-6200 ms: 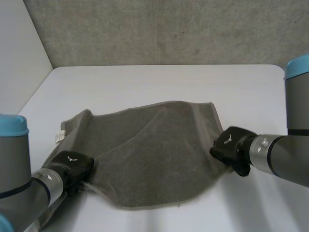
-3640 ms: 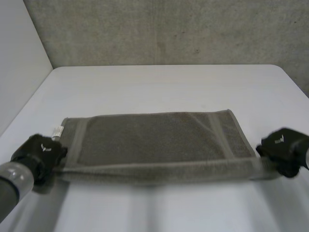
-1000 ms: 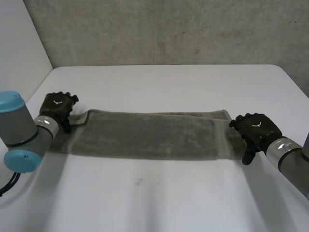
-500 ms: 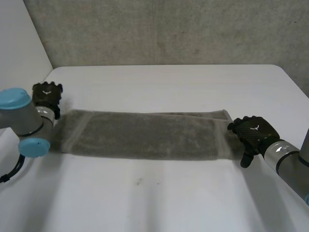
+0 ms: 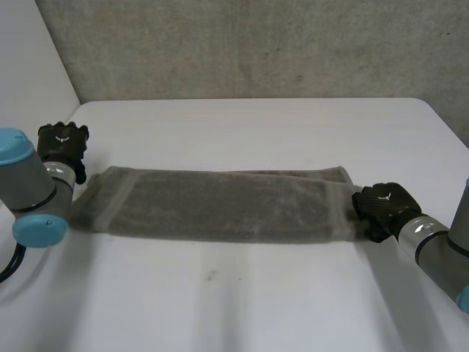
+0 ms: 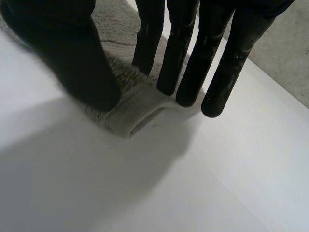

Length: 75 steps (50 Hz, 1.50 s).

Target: Fold the laundry

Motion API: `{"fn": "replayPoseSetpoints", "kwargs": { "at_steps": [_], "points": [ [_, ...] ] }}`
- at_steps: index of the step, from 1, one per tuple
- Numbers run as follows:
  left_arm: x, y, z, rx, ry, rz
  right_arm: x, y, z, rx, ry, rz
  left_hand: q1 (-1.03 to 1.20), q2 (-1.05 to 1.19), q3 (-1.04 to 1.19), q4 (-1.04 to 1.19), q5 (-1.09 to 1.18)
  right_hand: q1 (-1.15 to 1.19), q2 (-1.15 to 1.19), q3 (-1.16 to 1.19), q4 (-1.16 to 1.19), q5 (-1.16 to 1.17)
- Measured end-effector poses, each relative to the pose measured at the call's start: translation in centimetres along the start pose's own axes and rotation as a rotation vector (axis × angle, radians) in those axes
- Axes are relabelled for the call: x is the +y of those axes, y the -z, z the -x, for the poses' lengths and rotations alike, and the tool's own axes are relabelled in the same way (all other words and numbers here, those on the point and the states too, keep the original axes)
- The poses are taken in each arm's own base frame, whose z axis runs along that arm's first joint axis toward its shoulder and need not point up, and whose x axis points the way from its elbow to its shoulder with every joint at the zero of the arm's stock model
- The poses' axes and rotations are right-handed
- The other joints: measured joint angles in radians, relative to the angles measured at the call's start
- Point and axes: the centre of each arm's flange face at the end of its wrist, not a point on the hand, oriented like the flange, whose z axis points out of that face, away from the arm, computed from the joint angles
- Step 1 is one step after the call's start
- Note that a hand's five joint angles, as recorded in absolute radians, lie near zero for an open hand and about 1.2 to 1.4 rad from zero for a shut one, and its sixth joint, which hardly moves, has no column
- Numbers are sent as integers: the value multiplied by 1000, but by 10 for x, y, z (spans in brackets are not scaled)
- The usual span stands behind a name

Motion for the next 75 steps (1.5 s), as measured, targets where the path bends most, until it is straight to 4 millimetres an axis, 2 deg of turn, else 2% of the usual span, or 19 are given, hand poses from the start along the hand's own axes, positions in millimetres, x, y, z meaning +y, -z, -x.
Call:
{"fn": "replayPoseSetpoints", "kwargs": {
  "at_steps": [9, 19, 25, 31, 34, 39, 41, 42, 45, 52, 53, 55, 58, 63, 65, 66, 67, 71, 75],
  "points": [
    [3, 2, -1, 6, -2, 11, 4, -11, -10, 23, 81, 19, 0, -5, -4, -5, -5, 50, 83, 74, 76, 71],
    [-7, 10, 3, 1, -1, -2, 10, -14, -77, 186, 187, 80, 0, -6, -4, -7, -6, 99, 172, 181, 187, 184],
    [-38, 25, 10, -6, 4, -60, 2, -9, -129, 336, 197, 96, 0, -6, -4, -7, -6, 99, 172, 181, 188, 185],
    [-75, 43, 14, 0, 44, -133, -23, -8, -145, 395, 213, 33, -17, -23, -23, -23, -24, 106, 172, 181, 188, 186],
    [-101, 60, 13, 28, 93, -162, -56, -9, -130, 374, 236, -69, -102, -102, -102, -102, -103, 108, 172, 186, 190, 187],
    [-130, 81, 13, 76, 170, -162, -118, -5, -68, 246, 274, -282, -147, -160, -160, -159, -139, 108, 172, 189, 191, 188],
    [-139, 88, 13, 95, 204, -152, -137, -2, -36, 169, 290, -360, -154, -166, -166, -164, -140, 108, 172, 190, 191, 189],
    [-144, 92, 14, 106, 227, -144, -152, 2, -3, 84, 308, -431, -157, -169, -169, -166, -142, 108, 172, 189, 191, 189],
    [-151, 100, 15, 122, 261, -133, -167, 9, 58, -81, 343, -539, -160, -171, -171, -167, -142, 108, 172, 190, 191, 189],
    [-152, 105, 15, 134, 288, -120, -151, 24, 184, -418, 410, -658, -160, -172, -172, -171, -142, 108, 172, 190, 191, 192],
    [-152, 105, 15, 134, 288, -120, -151, 24, 184, -418, 410, -658, -160, -172, -172, -171, -142, 108, 172, 190, 191, 192],
    [-150, 105, 15, 135, 287, -116, -132, 25, 219, -509, 428, -650, -160, -173, -172, -171, -142, 108, 172, 190, 191, 192],
    [-148, 104, 13, 137, 285, -111, -115, 26, 244, -571, 440, -632, -160, -174, -172, -171, -142, 108, 172, 190, 191, 193],
    [-143, 103, 11, 142, 280, -98, -105, 27, 257, -598, 434, -611, -160, -173, -172, -171, -142, -68, -55, -21, -22, 1],
    [-139, 102, 8, 147, 278, -86, -113, 30, 251, -577, 403, -610, -160, -173, -172, -171, -142, -517, -588, -555, -557, -511],
    [-138, 102, 7, 150, 277, -81, -117, 31, 248, -566, 388, -608, -160, -174, -172, -171, -142, -517, -588, -555, -557, -511],
    [-135, 102, 6, 153, 275, -74, -123, 32, 241, -547, 360, -604, -160, -174, -172, -171, -142, -625, -754, -747, -748, -696],
    [-125, 106, -8, 191, 268, -40, -147, 33, 195, -435, 188, -558, -160, -174, -172, -171, -142, -632, -775, -788, -769, -728],
    [-117, 113, -26, 242, 259, -14, -152, 34, 156, -366, 40, -495, -160, -174, -172, -171, -142, -632, -775, -788, -769, -728]
  ]
}}
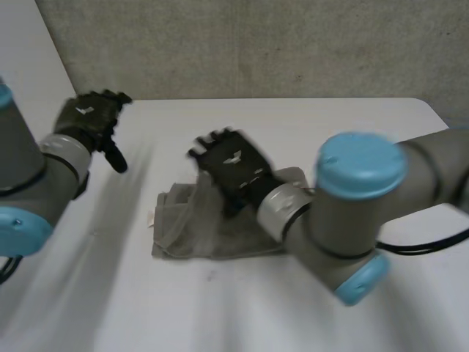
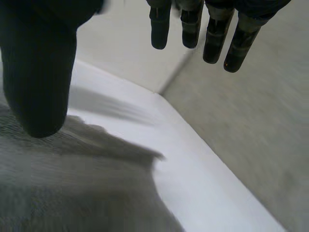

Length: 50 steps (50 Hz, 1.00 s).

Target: Fold the laundry

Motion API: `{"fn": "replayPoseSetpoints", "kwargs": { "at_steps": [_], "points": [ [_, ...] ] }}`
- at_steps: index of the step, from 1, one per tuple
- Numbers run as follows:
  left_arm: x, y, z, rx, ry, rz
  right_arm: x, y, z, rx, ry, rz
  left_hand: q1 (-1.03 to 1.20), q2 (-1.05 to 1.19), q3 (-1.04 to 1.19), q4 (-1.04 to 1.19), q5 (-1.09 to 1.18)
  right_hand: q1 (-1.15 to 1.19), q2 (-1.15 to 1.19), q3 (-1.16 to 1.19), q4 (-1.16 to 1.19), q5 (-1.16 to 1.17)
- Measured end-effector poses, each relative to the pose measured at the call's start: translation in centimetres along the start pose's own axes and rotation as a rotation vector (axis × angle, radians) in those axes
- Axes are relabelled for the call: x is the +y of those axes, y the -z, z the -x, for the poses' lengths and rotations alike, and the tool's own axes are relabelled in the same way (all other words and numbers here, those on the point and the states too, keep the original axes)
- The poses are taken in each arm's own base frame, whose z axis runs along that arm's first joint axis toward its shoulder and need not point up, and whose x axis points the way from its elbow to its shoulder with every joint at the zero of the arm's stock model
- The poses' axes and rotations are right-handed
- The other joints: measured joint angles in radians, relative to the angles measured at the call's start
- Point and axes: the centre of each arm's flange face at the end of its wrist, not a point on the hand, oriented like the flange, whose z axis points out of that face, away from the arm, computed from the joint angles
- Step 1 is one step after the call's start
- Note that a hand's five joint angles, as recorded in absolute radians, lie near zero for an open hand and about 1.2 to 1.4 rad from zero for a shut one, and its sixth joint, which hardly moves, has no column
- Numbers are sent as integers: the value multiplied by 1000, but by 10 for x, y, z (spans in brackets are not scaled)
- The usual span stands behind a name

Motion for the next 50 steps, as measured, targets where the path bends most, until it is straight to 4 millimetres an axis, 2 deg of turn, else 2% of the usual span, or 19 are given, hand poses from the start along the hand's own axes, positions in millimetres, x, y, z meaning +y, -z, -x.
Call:
{"fn": "replayPoseSetpoints", "kwargs": {
  "at_steps": [3, 7, 15, 22, 23, 25, 30, 38, 40, 42, 45, 47, 48, 50],
  "points": [
    [13, 5, -19, 57, -6, 34, 8, 14, -26, 68, -106, 69, 0, 0, 0, 0, 0, 0, 0, 0, 0, 0],
    [30, 13, -44, 131, -15, 71, 35, 32, -42, 114, -182, 184, 0, 0, 0, 0, 0, 0, 0, 0, 0, 0],
    [63, 26, -83, 235, -35, 89, 82, 57, -49, 152, -197, 318, 0, 2, 3, 2, 0, 0, 0, 0, 0, -1],
    [84, 20, -92, 242, -48, 78, 99, 59, -47, 164, -142, 326, 0, 6, 3, 2, 0, 98, 133, 155, 124, 122],
    [91, 17, -92, 238, -52, 78, 104, 58, -47, 164, -120, 325, 0, 7, 3, 2, 0, 477, 567, 575, 552, 524],
    [95, 14, -91, 233, -56, 82, 108, 57, -46, 164, -98, 323, 0, 7, 3, 2, 0, 691, 850, 844, 824, 786],
    [101, 10, -88, 219, -61, 92, 114, 52, -50, 170, -22, 327, 0, 7, 3, 2, 0, 734, 948, 969, 955, 908],
    [100, 10, -85, 212, -60, 98, 101, 46, -67, 234, 151, 319, 0, 7, 3, 2, 0, 734, 948, 969, 956, 911],
    [99, 11, -85, 211, -59, 96, 86, 40, -75, 263, 243, 291, 0, 7, 3, 2, 0, 734, 948, 969, 956, 913],
    [96, 12, -84, 210, -57, 89, 70, 33, -73, 264, 310, 249, 0, 7, 3, 2, 0, 734, 948, 969, 956, 914],
    [87, 12, -82, 197, -52, 67, 44, 18, -56, 227, 398, 164, 0, 7, 3, 2, 0, 734, 948, 971, 959, 918],
    [83, 12, -79, 182, -48, 56, 39, 16, -51, 216, 412, 147, 0, 7, 3, 2, 0, 734, 948, 971, 959, 918],
    [78, 11, -74, 162, -44, 45, 26, 7, -33, 173, 460, 94, 0, 7, 3, 2, 0, 734, 948, 973, 959, 919],
    [72, 9, -69, 134, -39, 33, 18, 1, -16, 131, 496, 55, 0, 7, 3, 2, 0, 734, 948, 973, 959, 920]
  ]
}}
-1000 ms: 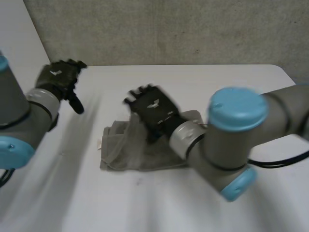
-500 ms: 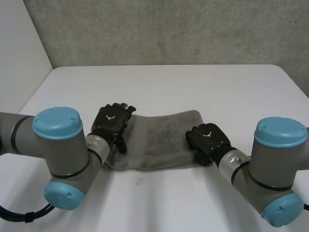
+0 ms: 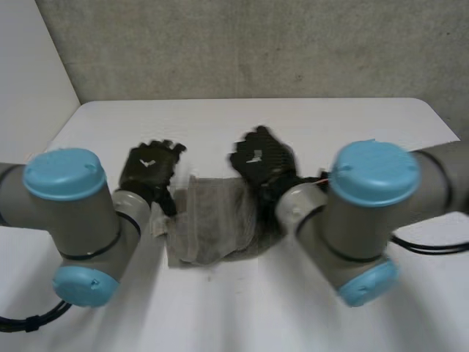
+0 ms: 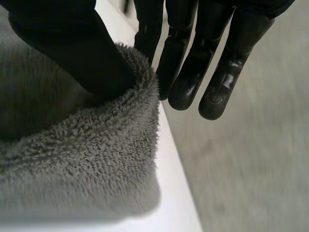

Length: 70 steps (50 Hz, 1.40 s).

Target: Fold the laundry

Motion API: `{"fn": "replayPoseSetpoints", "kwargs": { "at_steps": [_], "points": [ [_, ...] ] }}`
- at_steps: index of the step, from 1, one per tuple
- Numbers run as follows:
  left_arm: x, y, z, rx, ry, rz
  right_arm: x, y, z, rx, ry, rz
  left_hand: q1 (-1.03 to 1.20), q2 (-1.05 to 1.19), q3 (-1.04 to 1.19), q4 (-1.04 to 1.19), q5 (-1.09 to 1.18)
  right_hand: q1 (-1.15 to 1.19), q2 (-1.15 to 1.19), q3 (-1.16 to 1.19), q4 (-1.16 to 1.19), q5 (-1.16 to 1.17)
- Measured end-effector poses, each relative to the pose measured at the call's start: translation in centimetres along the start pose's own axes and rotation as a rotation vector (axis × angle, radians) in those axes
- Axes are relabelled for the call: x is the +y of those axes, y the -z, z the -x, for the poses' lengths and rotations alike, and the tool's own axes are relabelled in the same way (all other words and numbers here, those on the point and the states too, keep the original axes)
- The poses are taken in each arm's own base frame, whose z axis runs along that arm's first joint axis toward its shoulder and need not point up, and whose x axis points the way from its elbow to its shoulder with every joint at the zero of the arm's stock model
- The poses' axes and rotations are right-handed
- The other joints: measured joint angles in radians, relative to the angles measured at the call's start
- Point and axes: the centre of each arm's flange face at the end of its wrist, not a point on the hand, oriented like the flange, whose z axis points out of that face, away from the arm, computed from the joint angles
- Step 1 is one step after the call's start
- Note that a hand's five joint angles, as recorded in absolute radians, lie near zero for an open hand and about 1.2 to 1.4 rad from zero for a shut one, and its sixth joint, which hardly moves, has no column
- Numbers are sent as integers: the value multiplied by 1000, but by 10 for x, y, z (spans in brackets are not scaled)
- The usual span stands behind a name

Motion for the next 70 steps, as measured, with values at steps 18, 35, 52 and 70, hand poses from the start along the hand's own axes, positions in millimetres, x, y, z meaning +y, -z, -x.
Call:
{"fn": "replayPoseSetpoints", "kwargs": {
  "at_steps": [18, 35, 52, 70],
  "points": [
    [-22, -8, 62, -237, 41, -45, -41, 17, 113, -375, 81, -229, 0, 0, 3, 1, 0, -564, -635, -635, -644, -573],
    [-17, 10, 22, -30, 242, 35, -24, 21, -20, -61, -734, 91, 0, 2, 3, 2, 0, -735, -948, -973, -960, -920],
    [31, 5, -9, 30, 211, 223, 55, -15, 22, -180, -852, 288, 0, 6, 8, 6, 0, -735, -948, -973, -960, -921],
    [-33, 15, 4, 19, 121, 74, 19, -16, -40, -34, -818, 150, 0, 3, 6, 4, 0, -735, -948, -973, -960, -925]
  ]
}}
